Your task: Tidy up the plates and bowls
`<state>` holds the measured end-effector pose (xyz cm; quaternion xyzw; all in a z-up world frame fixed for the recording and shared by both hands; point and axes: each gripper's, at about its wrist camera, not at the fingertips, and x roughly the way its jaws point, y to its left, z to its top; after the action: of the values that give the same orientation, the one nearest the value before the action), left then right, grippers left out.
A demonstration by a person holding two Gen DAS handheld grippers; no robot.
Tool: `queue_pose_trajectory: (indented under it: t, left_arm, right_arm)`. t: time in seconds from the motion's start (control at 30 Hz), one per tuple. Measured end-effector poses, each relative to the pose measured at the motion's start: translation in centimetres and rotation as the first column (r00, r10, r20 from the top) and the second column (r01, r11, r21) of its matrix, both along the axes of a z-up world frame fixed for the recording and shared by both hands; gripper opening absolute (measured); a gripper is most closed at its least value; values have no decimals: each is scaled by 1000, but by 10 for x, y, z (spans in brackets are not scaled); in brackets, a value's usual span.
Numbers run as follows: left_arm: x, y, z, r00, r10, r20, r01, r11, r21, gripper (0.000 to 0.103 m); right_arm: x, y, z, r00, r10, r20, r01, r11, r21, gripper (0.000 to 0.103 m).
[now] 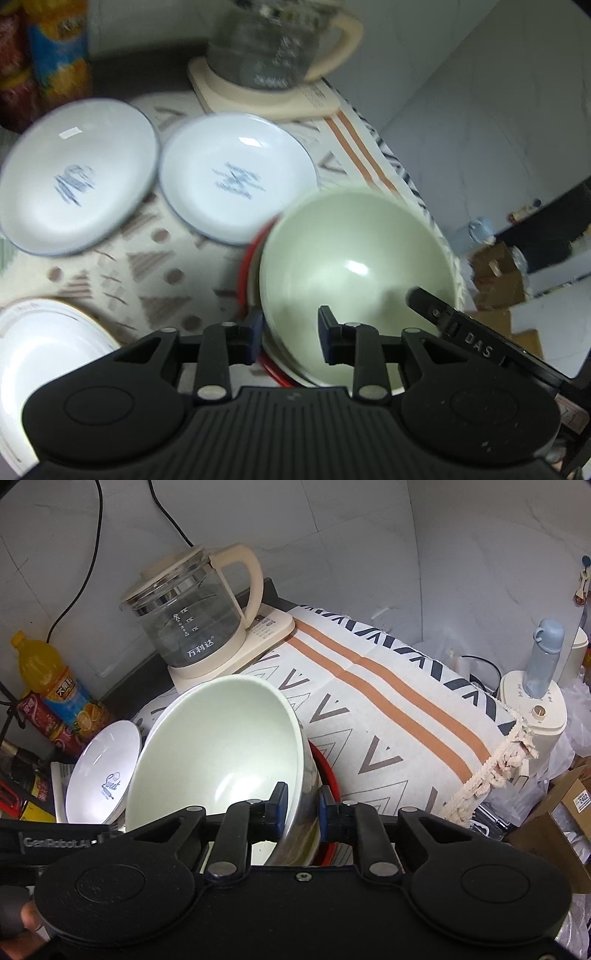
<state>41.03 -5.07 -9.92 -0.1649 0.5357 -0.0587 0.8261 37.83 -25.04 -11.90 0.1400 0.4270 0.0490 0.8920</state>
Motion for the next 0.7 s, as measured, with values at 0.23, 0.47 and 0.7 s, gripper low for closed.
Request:
queue_pose_trajectory:
  t: [0.23,0.47,0.7]
  left_arm:
    - [-1,17,-2,999,43,0,-43,999,-14,36]
    - [-9,32,8,994,101,44,-101,995,-11,66]
    - [-23,49,16,987,146,64,-146,989,-4,81]
  right_arm:
    - [3,-2,1,1000,3,-8,-3,1000,-14,10]
    - [-3,-5,16,1000,11,23,-12,1000,12,22]
    - [-12,8,30,997,63,53,-65,997,33,55]
